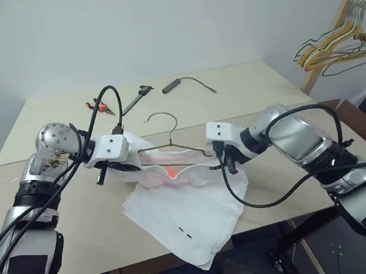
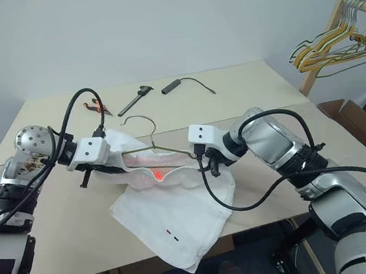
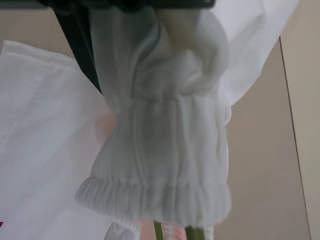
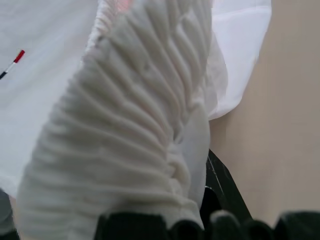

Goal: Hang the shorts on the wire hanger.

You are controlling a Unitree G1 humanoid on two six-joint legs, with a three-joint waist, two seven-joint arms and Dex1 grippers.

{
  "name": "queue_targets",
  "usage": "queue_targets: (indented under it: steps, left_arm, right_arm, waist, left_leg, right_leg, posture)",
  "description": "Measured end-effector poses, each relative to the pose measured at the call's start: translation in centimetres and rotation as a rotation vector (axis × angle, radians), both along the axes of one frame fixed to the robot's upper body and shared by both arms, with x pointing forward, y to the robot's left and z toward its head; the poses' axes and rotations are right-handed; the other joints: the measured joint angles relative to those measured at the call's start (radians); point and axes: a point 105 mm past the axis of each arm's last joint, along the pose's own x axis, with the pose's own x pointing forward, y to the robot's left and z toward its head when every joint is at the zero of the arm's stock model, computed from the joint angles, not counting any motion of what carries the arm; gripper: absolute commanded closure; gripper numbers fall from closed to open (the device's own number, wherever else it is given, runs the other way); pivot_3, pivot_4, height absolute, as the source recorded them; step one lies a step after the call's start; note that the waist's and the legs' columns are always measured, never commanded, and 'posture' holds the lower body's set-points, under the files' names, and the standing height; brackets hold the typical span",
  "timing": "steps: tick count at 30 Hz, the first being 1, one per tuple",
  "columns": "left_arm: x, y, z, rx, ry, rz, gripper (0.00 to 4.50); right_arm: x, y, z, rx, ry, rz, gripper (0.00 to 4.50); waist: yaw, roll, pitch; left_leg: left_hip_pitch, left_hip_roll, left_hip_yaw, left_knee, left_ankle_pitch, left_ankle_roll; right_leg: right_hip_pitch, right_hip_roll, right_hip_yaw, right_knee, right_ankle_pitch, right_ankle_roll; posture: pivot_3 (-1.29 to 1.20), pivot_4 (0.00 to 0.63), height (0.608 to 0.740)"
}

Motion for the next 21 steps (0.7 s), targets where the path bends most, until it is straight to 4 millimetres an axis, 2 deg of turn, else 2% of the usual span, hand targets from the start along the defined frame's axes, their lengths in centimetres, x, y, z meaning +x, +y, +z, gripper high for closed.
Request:
queue_targets:
  steps: [1, 5, 11, 15, 21]
  left_arm:
    - [0.0, 0.0, 0.0, 0.000, 0.002, -0.002, 4.47]
    - [-0.3, -0.4, 0.6, -0.044, 0.007, -0.015, 3.19]
    - [-0.3, -1.4, 2.5, -0.174, -0.015, -0.021, 1.33]
    - [0.2, -1.7, 3.6, -0.271, -0.032, 0.017, 0.02]
    - [1.6, -0.9, 9.0, -0.540, -0.147, 0.150, 0.01]
  right_arm:
    - [0.0, 0.0, 0.0, 0.002, 0.010, 0.003, 4.45]
    - [-0.2, -0.5, 0.1, 0.041, 0.074, -0.024, 4.50]
    - [-2.0, -1.5, 0.1, 0.124, 0.186, -0.078, 4.50]
    - [-3.3, -3.0, -0.3, 0.177, 0.247, -0.163, 4.50]
    - [-5.3, -6.6, -1.6, 0.274, 0.332, -0.442, 4.50]
  waist:
    - [0.000, 0.000, 0.000]
    - [0.002, 0.000, 0.000]
    - [0.008, 0.000, 0.000]
    - [0.008, 0.000, 0.000]
    - [0.009, 0.000, 0.000]
  left_leg:
    - [0.000, 0.000, 0.000, 0.000, 0.000, 0.000]
    - [-0.001, 0.000, -0.001, 0.000, 0.000, 0.000]
    - [-0.001, 0.000, -0.001, 0.000, 0.000, 0.000]
    - [-0.001, 0.000, -0.001, 0.001, 0.000, 0.000]
    - [0.000, 0.000, -0.003, 0.001, 0.000, 0.000]
  right_leg:
    - [0.000, 0.000, 0.000, 0.000, 0.000, 0.000]
    - [0.000, 0.000, 0.000, 0.001, 0.000, 0.000]
    - [0.000, 0.000, -0.001, 0.000, 0.000, 0.000]
    - [0.000, 0.000, 0.000, 0.000, 0.000, 0.000]
    - [0.001, -0.001, 0.000, -0.001, 0.000, 0.000]
  posture:
    - [-0.10, 0.000, 0.740]
    - [-0.11, 0.000, 0.740]
    - [-0.12, 0.000, 0.740]
    - [-0.13, 0.000, 0.740]
    - [-0.15, 0.000, 0.740]
